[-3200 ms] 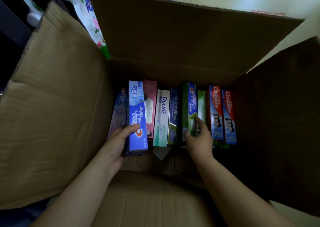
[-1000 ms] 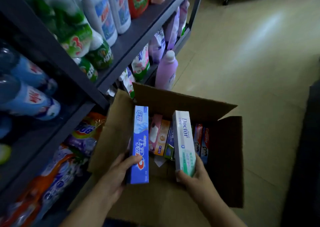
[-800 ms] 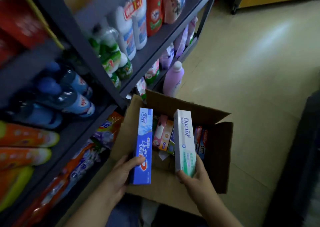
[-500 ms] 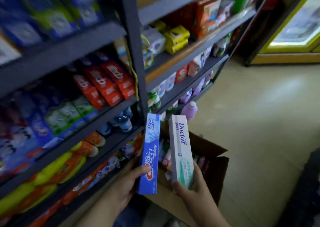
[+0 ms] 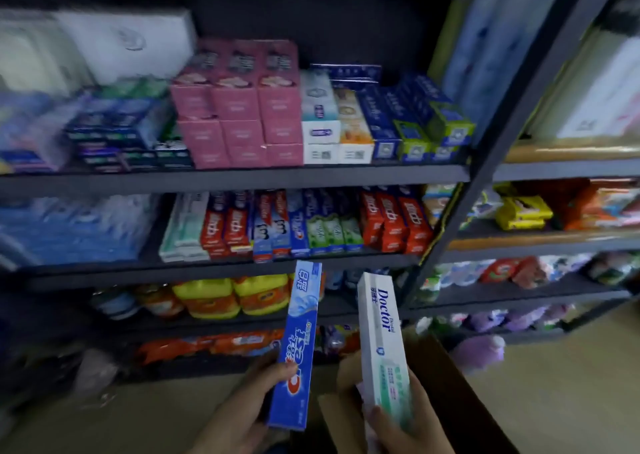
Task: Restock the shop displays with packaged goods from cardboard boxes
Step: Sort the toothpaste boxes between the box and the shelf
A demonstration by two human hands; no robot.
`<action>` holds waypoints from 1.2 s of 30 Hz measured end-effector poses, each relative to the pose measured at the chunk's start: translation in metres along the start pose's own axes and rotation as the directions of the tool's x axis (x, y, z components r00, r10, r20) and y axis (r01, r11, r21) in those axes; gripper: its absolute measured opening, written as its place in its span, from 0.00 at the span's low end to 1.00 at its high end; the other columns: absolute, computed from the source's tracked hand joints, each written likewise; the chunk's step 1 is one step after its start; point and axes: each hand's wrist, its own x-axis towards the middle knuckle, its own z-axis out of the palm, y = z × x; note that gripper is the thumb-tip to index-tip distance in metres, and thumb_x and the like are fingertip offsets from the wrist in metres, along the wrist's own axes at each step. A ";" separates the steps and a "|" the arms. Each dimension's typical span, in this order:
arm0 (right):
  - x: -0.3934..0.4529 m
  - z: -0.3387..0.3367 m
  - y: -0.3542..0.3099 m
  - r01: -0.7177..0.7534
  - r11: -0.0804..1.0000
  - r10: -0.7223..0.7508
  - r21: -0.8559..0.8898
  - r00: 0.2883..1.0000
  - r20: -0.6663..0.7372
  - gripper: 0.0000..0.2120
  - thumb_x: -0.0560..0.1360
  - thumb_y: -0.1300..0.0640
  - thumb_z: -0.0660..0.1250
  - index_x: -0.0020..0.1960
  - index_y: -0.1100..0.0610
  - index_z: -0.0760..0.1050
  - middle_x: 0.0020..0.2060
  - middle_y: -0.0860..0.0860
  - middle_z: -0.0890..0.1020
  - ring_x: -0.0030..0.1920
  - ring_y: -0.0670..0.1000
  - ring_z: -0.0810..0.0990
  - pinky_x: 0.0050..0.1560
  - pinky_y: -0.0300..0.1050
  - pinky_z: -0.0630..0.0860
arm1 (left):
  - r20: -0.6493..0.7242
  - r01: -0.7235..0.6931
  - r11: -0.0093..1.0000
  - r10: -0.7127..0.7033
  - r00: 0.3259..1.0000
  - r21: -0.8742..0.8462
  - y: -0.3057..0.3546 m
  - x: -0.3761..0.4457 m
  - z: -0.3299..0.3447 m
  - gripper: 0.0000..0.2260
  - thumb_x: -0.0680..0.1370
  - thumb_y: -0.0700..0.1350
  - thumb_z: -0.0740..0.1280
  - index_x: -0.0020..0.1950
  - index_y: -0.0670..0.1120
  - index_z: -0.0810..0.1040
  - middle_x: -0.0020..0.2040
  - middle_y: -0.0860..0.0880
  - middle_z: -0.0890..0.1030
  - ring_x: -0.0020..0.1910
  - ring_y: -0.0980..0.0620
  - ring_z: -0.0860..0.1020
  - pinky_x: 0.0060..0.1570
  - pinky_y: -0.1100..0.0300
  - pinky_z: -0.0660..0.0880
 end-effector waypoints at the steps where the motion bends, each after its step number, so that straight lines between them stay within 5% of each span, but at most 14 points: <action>1: 0.004 0.005 0.000 -0.010 1.000 0.009 0.023 0.999 0.044 0.41 0.61 0.62 0.80 0.71 0.55 0.67 0.60 0.57 0.78 0.57 0.58 0.78 0.43 0.36 0.78 | -0.023 -0.027 0.999 0.026 0.999 -0.032 0.000 -0.007 -0.006 0.43 0.46 0.49 0.85 0.58 0.41 0.76 0.43 0.37 0.84 0.39 0.40 0.83 0.38 0.51 0.76; 4: 0.007 0.023 -0.012 0.075 0.993 -0.058 -0.087 0.981 0.184 0.54 0.50 0.37 0.80 0.71 0.51 0.65 0.58 0.53 0.80 0.53 0.51 0.81 0.49 0.41 0.79 | -0.110 -0.108 0.982 0.091 0.990 -0.153 -0.005 -0.024 -0.026 0.29 0.59 0.40 0.80 0.57 0.40 0.75 0.41 0.38 0.83 0.39 0.41 0.81 0.39 0.50 0.75; 6: 0.010 0.037 -0.022 0.106 0.982 -0.072 -0.156 0.975 0.212 0.43 0.60 0.43 0.79 0.70 0.45 0.63 0.59 0.44 0.78 0.56 0.43 0.79 0.55 0.36 0.76 | -0.173 -0.168 0.971 0.138 0.975 -0.168 -0.005 -0.033 -0.038 0.35 0.51 0.47 0.83 0.53 0.40 0.76 0.43 0.39 0.81 0.41 0.41 0.78 0.43 0.50 0.75; 9: 0.009 0.056 -0.039 0.113 0.967 -0.051 -0.227 0.963 0.263 0.34 0.71 0.56 0.74 0.68 0.41 0.58 0.57 0.36 0.73 0.54 0.36 0.73 0.44 0.22 0.71 | -0.242 -0.229 0.954 0.180 0.953 -0.194 -0.005 -0.047 -0.054 0.45 0.37 0.57 0.82 0.50 0.41 0.77 0.45 0.39 0.79 0.45 0.41 0.76 0.46 0.50 0.73; 13: 0.007 0.081 -0.054 0.160 0.956 -0.068 -0.246 0.937 0.343 0.34 0.71 0.58 0.73 0.69 0.42 0.59 0.57 0.36 0.73 0.54 0.34 0.73 0.42 0.21 0.71 | -0.258 -0.281 0.934 0.221 0.940 -0.223 0.004 -0.060 -0.076 0.42 0.44 0.56 0.83 0.53 0.41 0.76 0.49 0.38 0.78 0.48 0.40 0.75 0.49 0.48 0.72; 18: 0.007 0.111 -0.071 0.197 0.951 -0.097 -0.239 0.922 0.374 0.33 0.71 0.57 0.73 0.68 0.40 0.59 0.58 0.35 0.74 0.55 0.34 0.73 0.45 0.22 0.72 | -0.255 -0.359 0.908 0.302 0.918 -0.215 0.028 -0.072 -0.098 0.26 0.56 0.50 0.75 0.51 0.42 0.75 0.46 0.40 0.78 0.42 0.44 0.77 0.43 0.52 0.74; 22: 0.004 0.143 -0.089 0.202 0.942 -0.086 -0.268 0.917 0.389 0.36 0.72 0.57 0.73 0.72 0.43 0.57 0.56 0.35 0.72 0.54 0.37 0.73 0.54 0.30 0.71 | -0.294 -0.397 0.907 0.344 0.892 -0.143 0.046 -0.085 -0.121 0.30 0.50 0.54 0.73 0.47 0.42 0.76 0.44 0.41 0.78 0.42 0.43 0.76 0.43 0.53 0.73; 26: -0.005 0.176 -0.100 0.179 0.940 -0.066 -0.289 0.930 0.361 0.36 0.73 0.59 0.72 0.73 0.45 0.56 0.50 0.33 0.70 0.47 0.33 0.70 0.59 0.35 0.67 | -0.283 -0.338 0.927 0.285 0.916 -0.163 0.057 -0.094 -0.152 0.28 0.58 0.48 0.80 0.54 0.44 0.76 0.45 0.40 0.82 0.41 0.43 0.81 0.35 0.54 0.77; 29: -0.008 0.198 -0.104 0.185 0.924 -0.054 -0.336 0.930 0.365 0.38 0.73 0.59 0.71 0.75 0.47 0.54 0.51 0.35 0.70 0.52 0.38 0.72 0.57 0.32 0.67 | -0.303 -0.327 0.930 0.268 0.915 -0.166 0.066 -0.095 -0.175 0.26 0.61 0.48 0.75 0.57 0.43 0.76 0.46 0.39 0.83 0.43 0.42 0.81 0.38 0.53 0.76; 33: -0.005 0.220 -0.106 0.228 0.901 -0.073 -0.368 0.918 0.390 0.39 0.73 0.58 0.71 0.76 0.46 0.52 0.59 0.40 0.70 0.60 0.41 0.70 0.54 0.26 0.69 | -0.316 -0.317 0.937 0.258 0.913 -0.150 0.076 -0.092 -0.199 0.41 0.47 0.54 0.82 0.56 0.43 0.77 0.46 0.39 0.84 0.43 0.41 0.82 0.40 0.52 0.77; 36: 0.000 0.231 -0.106 0.267 0.886 -0.096 -0.380 0.906 0.413 0.37 0.73 0.56 0.71 0.73 0.41 0.53 0.59 0.36 0.70 0.60 0.38 0.72 0.59 0.30 0.69 | -0.321 -0.309 0.936 0.246 0.915 -0.165 0.082 -0.093 -0.211 0.40 0.49 0.52 0.80 0.58 0.43 0.75 0.49 0.38 0.83 0.45 0.39 0.81 0.38 0.50 0.77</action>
